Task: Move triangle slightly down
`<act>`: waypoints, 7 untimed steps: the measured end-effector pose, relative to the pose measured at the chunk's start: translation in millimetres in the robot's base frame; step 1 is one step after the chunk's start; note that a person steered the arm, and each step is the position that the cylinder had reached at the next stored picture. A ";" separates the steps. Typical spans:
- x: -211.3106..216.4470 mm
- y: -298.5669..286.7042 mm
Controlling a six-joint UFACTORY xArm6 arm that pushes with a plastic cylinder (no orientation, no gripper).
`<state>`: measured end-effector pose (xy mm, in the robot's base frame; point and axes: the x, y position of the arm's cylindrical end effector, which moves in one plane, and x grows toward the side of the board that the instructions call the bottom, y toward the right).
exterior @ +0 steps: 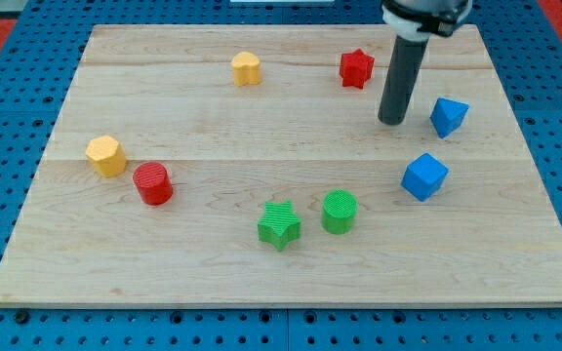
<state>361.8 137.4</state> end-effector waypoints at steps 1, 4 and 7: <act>-13.1 24.1; -2.3 78.3; -17.9 207.0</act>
<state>343.8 344.4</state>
